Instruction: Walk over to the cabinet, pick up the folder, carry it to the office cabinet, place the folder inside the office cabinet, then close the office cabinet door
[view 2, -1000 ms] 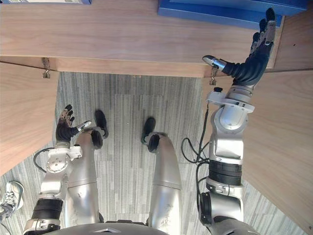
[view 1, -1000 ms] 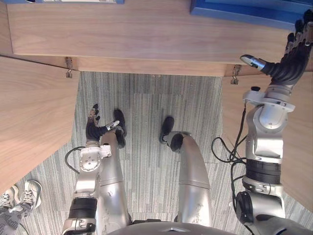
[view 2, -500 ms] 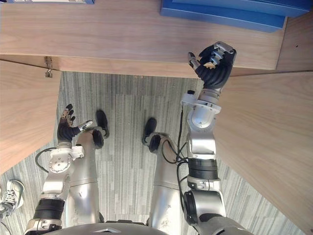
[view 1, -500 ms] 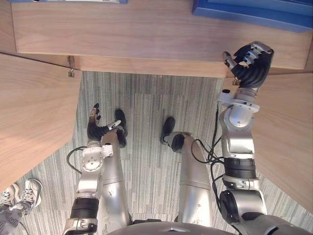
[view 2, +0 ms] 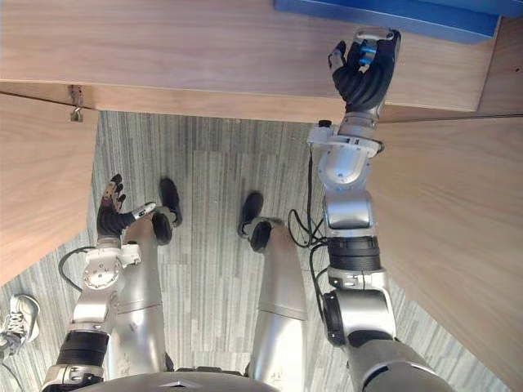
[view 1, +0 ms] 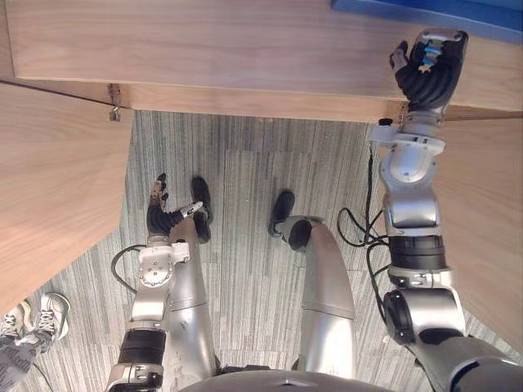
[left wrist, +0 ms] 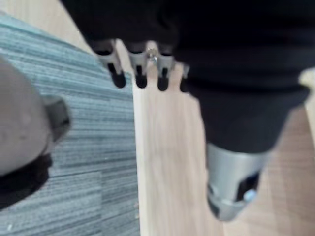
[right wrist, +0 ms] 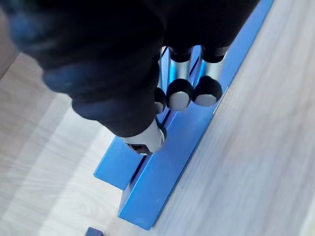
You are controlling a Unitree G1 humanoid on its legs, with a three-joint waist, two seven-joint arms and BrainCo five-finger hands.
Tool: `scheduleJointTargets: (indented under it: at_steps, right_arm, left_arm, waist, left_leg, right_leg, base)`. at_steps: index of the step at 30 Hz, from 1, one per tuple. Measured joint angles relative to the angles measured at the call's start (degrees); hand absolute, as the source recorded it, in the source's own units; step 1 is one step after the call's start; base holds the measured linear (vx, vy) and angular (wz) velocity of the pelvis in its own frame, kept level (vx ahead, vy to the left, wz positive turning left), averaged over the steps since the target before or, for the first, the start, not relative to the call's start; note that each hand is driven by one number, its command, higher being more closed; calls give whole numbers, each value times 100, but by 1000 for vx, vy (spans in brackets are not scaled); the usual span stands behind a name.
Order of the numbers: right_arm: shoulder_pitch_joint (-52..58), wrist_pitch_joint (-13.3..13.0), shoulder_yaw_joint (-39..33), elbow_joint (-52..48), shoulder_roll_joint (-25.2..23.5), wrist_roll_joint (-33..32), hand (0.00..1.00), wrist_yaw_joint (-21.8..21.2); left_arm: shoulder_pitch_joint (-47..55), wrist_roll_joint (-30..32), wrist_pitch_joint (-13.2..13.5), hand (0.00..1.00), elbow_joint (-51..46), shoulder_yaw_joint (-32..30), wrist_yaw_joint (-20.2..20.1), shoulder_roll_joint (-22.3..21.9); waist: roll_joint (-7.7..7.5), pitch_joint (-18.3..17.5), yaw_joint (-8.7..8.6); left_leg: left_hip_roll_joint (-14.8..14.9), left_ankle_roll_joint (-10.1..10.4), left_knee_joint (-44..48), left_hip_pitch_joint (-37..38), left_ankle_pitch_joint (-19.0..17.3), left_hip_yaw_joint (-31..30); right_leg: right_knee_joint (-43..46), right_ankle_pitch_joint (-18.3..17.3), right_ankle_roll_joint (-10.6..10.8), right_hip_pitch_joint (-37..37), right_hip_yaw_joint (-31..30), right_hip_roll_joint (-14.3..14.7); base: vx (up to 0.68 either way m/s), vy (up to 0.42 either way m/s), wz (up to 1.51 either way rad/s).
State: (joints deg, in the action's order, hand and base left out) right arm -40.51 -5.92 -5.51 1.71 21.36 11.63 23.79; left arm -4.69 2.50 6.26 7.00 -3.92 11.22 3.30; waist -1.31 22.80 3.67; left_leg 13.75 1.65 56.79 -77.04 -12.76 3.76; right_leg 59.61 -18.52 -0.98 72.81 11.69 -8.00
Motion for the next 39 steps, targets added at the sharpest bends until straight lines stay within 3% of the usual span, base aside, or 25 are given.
scheduleJointTargets:
  at_steps: [18,36,39]
  right_arm:
    - [-1527,19,187,1402,1079,-736,100,-197]
    - [-2680,-62,378,2493,1121,-1808,100,-173]
    - [-2802,20,319,2687,1114,-2074,100,38]
  left_arm:
    - [12,-130,178,0,-97,-231,127,124]
    - [8,-246,238,0,-170,-323,349,343]
    - [-3,-406,237,0,-145,-341,374,339]
  waist:
    - [0,6,16]
    - [11,11,-52]
    - [12,12,-21]
  left_leg:
    - [-11,0,541,-574,-104,-86]
    - [18,-74,701,-889,-73,26]
    - [37,-80,602,-892,8,75]
  right_leg:
    - [595,-169,3,566,-36,-117]
    - [796,-102,46,988,-53,-292]
    - [722,-6,21,1031,-32,-308]
  base:
    - [-5,4,0]
    - [-38,20,-3]
    - [-40,1,-3]
